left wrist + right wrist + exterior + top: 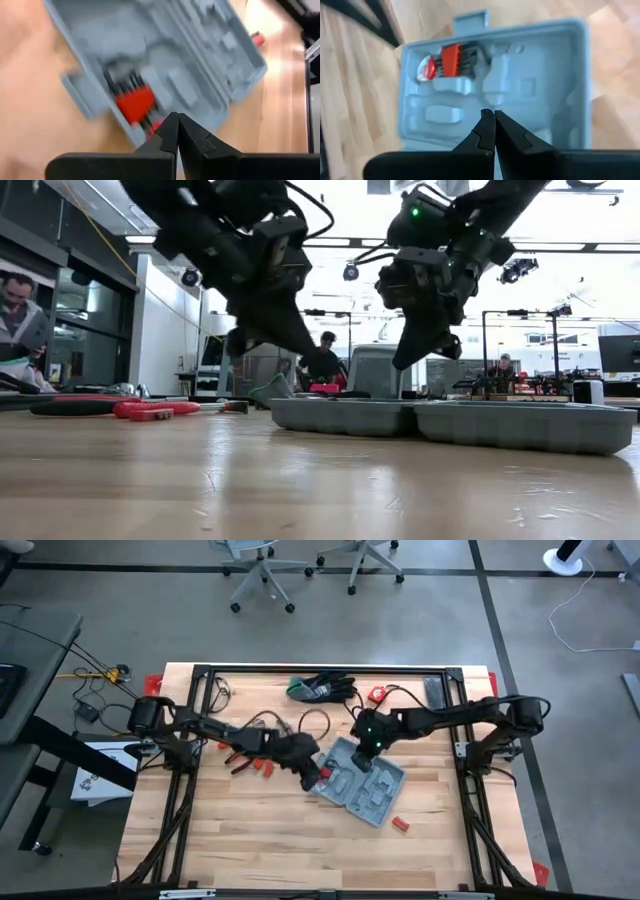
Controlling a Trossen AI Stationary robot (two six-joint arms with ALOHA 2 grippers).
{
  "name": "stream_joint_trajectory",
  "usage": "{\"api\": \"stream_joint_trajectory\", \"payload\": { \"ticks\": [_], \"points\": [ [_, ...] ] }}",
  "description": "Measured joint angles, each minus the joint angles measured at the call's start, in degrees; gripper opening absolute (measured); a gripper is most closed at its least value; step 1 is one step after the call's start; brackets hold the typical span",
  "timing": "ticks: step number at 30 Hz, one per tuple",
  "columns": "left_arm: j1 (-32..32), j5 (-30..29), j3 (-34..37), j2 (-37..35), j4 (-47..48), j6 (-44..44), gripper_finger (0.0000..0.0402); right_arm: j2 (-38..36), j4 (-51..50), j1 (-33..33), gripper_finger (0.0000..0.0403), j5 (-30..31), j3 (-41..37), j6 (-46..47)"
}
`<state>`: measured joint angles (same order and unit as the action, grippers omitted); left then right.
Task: Prefit tool cases
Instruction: Put the set of hex keys into the tool case
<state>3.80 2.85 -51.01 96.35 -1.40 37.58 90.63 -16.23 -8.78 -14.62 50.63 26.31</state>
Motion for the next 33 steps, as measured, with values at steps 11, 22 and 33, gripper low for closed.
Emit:
{"api": "stream_joint_trajectory", "payload": {
  "ticks": [11, 22, 33],
  "points": [
    [10.79, -8.94, 0.61, 1.30, -0.20, 22.84, 0.0000, 0.02, -7.60, -9.64, 0.0000, 2.59, 0.00, -10.61],
    [13.23, -8.07, 0.61, 7.77, -0.76, 26.44, 0.0000, 0.13, -7.71, -18.14, 0.0000, -4.46, -8.18, -11.12],
    [5.12, -6.89, 0.53, 8.43, 1.12, 18.99, 0.0000, -0.22, -2.27, -5.30, 0.0000, -6.51, -13.00, 0.86]
  ]
}}
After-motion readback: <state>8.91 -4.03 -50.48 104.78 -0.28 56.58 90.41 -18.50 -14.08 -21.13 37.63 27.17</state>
